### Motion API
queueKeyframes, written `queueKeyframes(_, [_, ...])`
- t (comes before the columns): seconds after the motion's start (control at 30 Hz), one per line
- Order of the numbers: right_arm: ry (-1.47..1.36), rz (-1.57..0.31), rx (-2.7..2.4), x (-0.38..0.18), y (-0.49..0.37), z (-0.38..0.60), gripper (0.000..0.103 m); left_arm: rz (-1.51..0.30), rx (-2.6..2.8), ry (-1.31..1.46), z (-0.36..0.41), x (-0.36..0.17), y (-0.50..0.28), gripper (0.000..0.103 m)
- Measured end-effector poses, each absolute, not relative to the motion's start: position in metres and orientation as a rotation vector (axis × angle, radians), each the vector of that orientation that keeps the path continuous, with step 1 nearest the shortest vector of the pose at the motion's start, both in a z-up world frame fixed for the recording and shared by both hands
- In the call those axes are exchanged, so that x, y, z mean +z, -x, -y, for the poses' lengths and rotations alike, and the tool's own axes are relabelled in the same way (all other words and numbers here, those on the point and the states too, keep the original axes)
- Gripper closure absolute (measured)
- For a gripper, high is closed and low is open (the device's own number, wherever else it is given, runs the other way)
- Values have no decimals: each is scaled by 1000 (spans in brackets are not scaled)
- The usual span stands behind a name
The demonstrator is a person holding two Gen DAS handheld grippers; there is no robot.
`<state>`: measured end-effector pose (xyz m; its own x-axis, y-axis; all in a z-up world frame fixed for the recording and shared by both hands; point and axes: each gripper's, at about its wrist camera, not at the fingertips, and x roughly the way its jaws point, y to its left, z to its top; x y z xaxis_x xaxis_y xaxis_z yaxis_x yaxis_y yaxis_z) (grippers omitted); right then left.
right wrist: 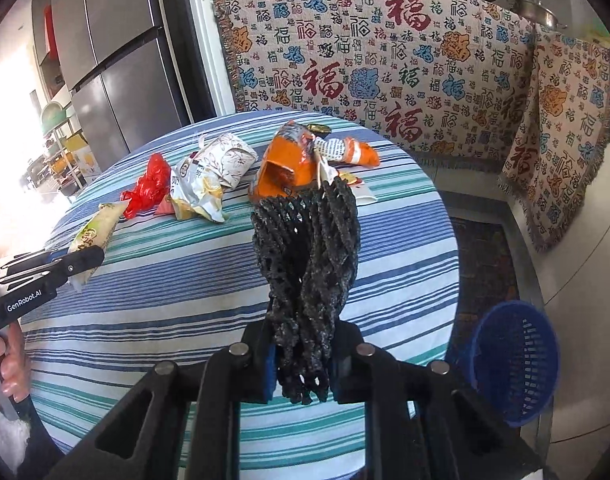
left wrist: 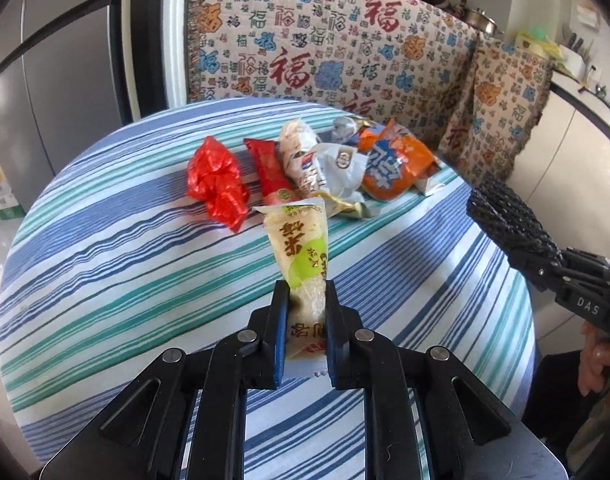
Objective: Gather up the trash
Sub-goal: 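Carry the wrapper and net to the blue wastebasket and open both tools over it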
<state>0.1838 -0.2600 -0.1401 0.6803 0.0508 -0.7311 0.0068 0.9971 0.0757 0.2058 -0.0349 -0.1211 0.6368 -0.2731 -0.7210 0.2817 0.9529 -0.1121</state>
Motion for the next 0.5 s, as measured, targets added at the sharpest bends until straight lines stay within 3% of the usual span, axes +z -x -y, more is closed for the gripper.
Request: queueKeyframes(0.5, [-109,-774,-162,-88,-139,395,84,-793,-654,-74,213,-64,-216,89])
